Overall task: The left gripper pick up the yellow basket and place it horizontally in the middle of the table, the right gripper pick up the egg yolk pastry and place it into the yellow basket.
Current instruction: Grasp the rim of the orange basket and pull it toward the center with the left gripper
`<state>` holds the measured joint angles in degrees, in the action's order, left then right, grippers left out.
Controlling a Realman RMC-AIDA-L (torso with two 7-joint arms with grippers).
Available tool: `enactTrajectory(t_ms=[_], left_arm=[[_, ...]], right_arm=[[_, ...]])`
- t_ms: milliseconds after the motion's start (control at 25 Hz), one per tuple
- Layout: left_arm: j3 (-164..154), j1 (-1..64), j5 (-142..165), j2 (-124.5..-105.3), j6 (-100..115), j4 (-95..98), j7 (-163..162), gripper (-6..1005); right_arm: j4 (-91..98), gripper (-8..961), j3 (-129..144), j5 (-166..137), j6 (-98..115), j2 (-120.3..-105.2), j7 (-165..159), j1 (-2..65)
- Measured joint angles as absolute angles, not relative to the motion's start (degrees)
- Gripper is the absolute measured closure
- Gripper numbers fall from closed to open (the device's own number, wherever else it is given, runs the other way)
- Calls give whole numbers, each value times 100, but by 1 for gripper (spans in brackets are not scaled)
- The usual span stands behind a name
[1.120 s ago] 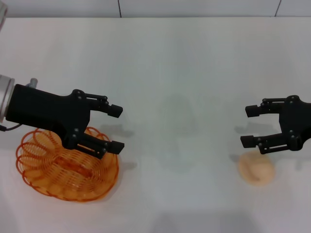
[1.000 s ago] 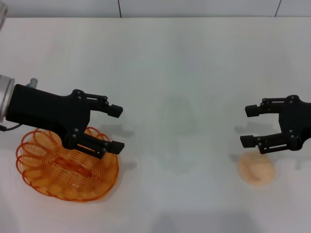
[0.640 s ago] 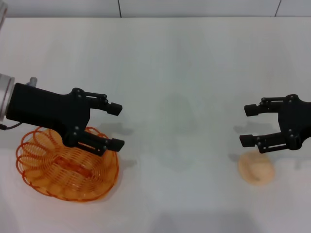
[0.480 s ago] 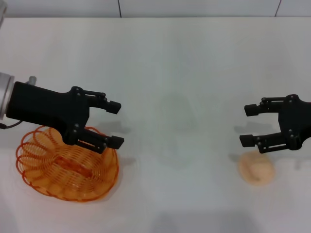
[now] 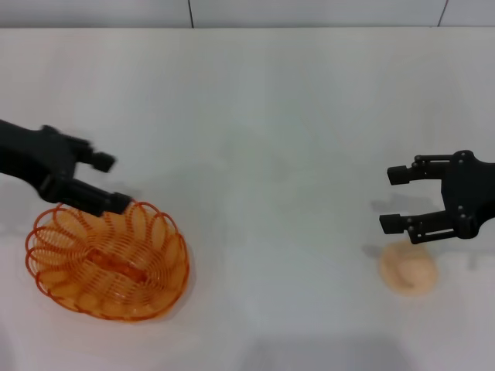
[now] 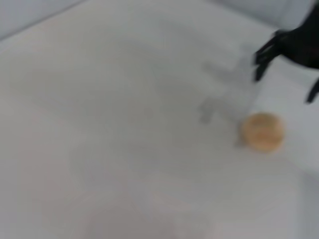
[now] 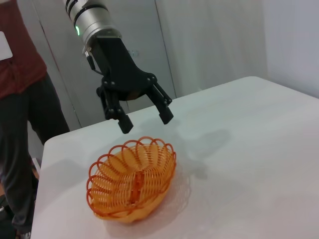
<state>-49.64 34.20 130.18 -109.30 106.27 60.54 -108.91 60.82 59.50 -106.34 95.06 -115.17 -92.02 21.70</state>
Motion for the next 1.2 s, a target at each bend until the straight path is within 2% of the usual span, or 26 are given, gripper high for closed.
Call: enactTrajectory(t_ms=[680, 1200], left_arm=[[-4872, 3677, 15163, -10870, 10762, 6191, -12237, 193], [-4608, 3553, 15497, -11111, 10256, 5921, -12652, 213]], right_arm=[[5920, 141, 5953, -10567, 9383, -11532, -9229, 2271], [5784, 141, 5950, -10538, 9361, -11530, -9186, 2303]])
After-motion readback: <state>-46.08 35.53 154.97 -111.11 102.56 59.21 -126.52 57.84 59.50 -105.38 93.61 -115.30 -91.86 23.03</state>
